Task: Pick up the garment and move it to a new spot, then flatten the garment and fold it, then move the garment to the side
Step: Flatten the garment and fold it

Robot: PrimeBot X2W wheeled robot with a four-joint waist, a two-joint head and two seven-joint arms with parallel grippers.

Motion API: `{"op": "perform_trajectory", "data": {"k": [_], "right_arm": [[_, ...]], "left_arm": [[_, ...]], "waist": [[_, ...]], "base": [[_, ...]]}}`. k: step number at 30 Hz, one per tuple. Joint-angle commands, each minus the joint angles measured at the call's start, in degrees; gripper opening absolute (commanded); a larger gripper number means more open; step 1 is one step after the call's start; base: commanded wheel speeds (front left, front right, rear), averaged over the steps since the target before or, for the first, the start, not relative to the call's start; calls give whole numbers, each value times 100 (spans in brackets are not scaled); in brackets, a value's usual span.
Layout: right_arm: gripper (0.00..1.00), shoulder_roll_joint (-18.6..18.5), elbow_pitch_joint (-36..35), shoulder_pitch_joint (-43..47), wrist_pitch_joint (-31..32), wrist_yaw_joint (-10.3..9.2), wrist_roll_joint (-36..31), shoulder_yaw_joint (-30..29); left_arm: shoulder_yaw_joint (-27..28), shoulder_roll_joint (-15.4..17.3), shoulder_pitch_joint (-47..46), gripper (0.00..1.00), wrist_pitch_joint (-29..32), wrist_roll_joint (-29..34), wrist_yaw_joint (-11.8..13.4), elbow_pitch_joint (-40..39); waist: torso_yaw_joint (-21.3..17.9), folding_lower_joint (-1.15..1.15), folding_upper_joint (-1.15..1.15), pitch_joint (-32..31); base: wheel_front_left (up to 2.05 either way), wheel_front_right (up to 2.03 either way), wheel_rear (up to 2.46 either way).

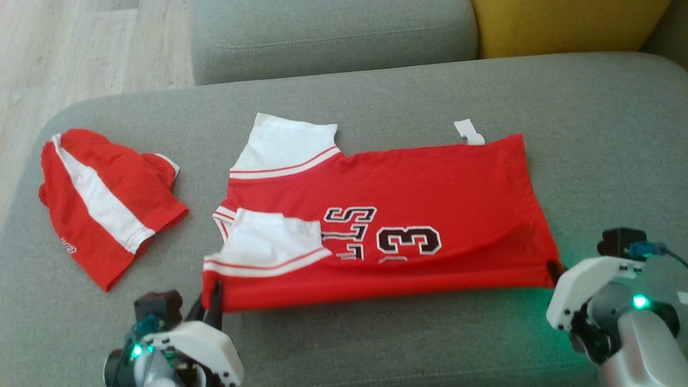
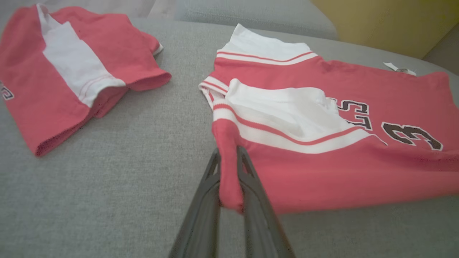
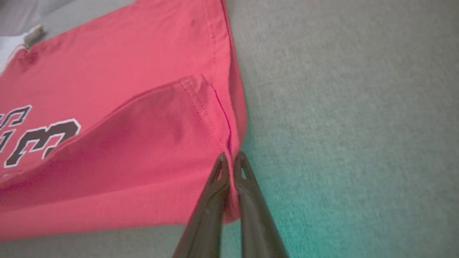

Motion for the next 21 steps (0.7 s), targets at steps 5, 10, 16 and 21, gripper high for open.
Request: {"op": "perform_trajectory", "data": {"k": [5,10,16,21], "right_arm": [[0,-64,-606,194,319,-4,28,31],[100,57,-1164,263,49,-4,-205,-184],[100,163,-1700,11,-673,-4,-557,-138],[100,232,-1750,-472,-1104,-4,-794,-81]], "left_arm": [[102,149,-104,0,158,-45,28,-274],[30,157,-166,100,160,-6,28,-273],[320,253,-602,100,-324,-22,86,-558],[215,447,-1496,100,-155,4,-311,-666]], "waist": [[-4,0,0,11],[-33,0,0,135],[-78,0,0,439],[-159,0,0,871]], "base": [[0,0,0],[0,0,0],[0,0,0],[0,0,0]]}}
